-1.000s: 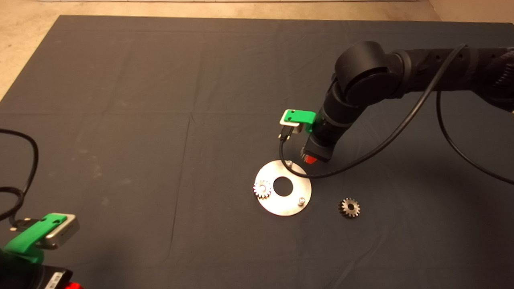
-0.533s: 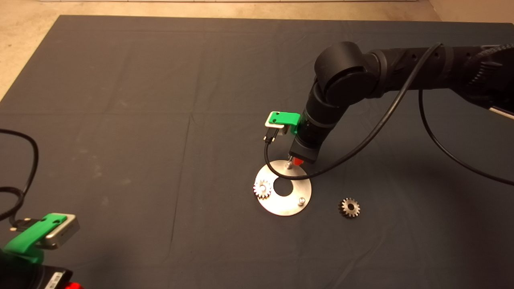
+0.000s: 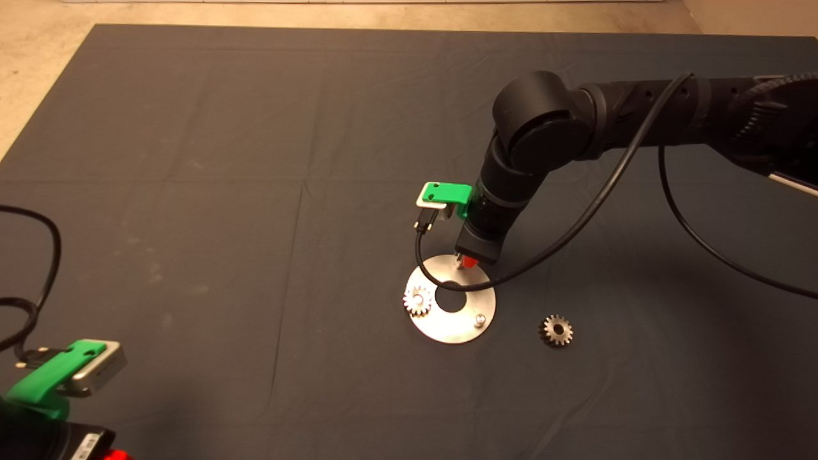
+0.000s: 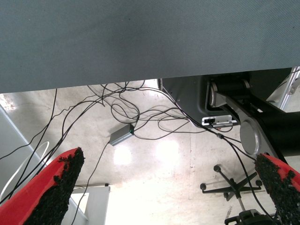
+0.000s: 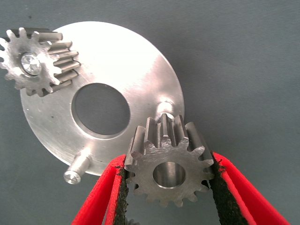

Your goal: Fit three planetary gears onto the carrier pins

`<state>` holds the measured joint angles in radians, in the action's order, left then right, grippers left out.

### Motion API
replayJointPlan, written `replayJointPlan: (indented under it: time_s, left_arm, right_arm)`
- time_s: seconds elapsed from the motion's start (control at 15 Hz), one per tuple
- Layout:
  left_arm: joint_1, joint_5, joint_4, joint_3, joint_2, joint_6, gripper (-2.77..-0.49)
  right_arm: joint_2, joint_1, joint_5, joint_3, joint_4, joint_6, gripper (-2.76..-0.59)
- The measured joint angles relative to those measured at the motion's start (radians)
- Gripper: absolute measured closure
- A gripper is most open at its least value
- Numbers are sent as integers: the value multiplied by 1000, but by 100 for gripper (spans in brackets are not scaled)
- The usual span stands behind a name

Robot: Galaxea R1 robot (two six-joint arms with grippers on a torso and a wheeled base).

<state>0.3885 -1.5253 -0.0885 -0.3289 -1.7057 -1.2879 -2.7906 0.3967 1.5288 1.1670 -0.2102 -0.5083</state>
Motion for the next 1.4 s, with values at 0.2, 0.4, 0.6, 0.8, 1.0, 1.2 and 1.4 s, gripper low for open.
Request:
replayJointPlan:
  time_s: [0.2, 0.4, 0.6, 0.8, 1.0, 1.2, 1.4]
  left_arm:
    - [0, 0, 0, 0, 0, 0, -262]
    - [0, 0, 0, 0, 0, 0, -262]
    - [0, 0, 0, 0, 0, 0, -262]
    - [0, 0, 0, 0, 0, 4, -262]
    - [0, 0, 0, 0, 0, 15, -262]
    - [0, 0, 0, 0, 0, 19, -262]
    - [0, 0, 0, 0, 0, 20, -262]
  right_arm:
    - [0, -1, 1, 0, 0, -1, -110]
    - [0, -3, 1, 0, 0, -2, -110]
    - [-3, -17, 2, 1, 0, -2, -110]
    - [-5, -17, 1, 1, 0, -2, -110]
    - [-5, -17, 1, 1, 0, -2, -110]
    - [-5, -17, 1, 2, 0, -1, -110]
    - [-5, -17, 1, 2, 0, -2, -110]
